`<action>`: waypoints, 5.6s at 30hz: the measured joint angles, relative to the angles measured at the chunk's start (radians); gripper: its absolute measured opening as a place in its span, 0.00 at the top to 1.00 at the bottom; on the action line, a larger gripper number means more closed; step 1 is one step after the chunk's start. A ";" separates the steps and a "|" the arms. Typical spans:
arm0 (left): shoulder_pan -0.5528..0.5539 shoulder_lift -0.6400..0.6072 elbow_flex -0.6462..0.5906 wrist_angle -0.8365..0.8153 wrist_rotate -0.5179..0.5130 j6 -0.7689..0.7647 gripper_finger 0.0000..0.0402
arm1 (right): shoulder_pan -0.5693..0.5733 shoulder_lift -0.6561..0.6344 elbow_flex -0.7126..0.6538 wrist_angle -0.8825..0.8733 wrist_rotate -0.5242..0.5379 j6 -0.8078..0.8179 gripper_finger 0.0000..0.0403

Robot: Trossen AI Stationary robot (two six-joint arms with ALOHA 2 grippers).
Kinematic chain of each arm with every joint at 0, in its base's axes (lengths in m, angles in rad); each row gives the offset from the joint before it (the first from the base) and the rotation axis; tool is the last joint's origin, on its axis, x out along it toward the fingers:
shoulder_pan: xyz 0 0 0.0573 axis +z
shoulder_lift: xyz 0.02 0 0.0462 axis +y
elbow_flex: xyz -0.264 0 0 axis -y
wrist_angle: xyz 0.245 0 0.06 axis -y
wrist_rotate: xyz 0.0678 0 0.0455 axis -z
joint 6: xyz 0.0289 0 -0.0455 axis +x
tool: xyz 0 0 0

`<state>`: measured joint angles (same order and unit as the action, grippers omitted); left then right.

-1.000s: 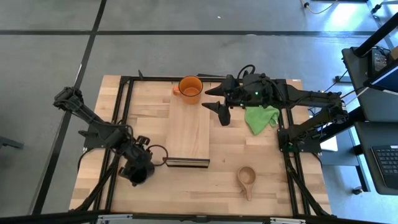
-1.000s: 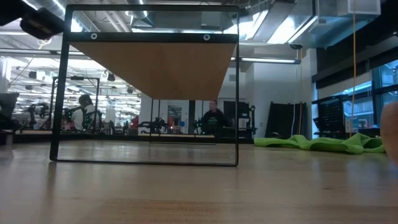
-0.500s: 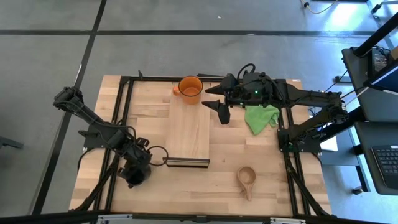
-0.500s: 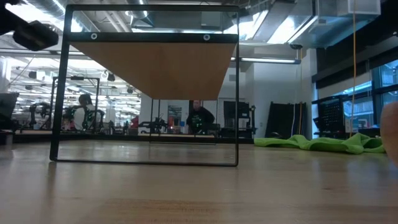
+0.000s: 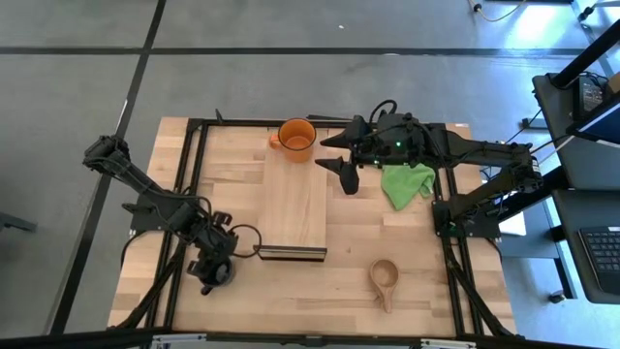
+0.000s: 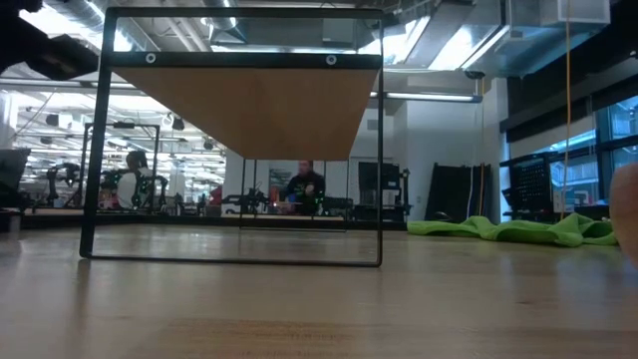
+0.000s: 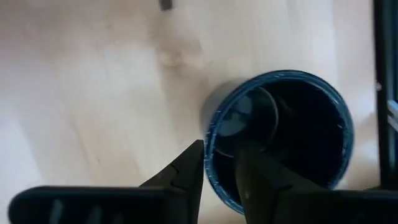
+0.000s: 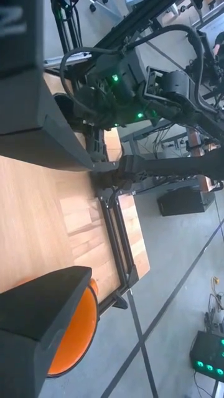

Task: Stack small to large cups/mugs on shelf
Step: Put the blue mug on the shelf

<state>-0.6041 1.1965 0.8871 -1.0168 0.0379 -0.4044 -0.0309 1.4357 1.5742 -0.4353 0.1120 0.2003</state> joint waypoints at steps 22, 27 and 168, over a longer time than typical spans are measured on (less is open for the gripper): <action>-0.284 -0.042 0.001 -0.061 -0.105 -1.471 0.77 | -0.067 0.000 0.000 -0.002 -0.129 -0.104 0.35; -0.319 -0.031 0.001 -0.090 -0.081 -1.562 0.77 | -0.100 0.000 0.000 0.000 -0.192 -0.108 0.35; 0.945 0.444 0.790 -0.279 0.634 0.347 0.95 | 0.106 -0.151 -0.487 0.288 0.071 0.323 0.35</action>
<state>0.3412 1.6409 1.6772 -1.2962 0.6718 -0.0577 0.0753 1.2846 1.0870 -0.1474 0.1833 0.5228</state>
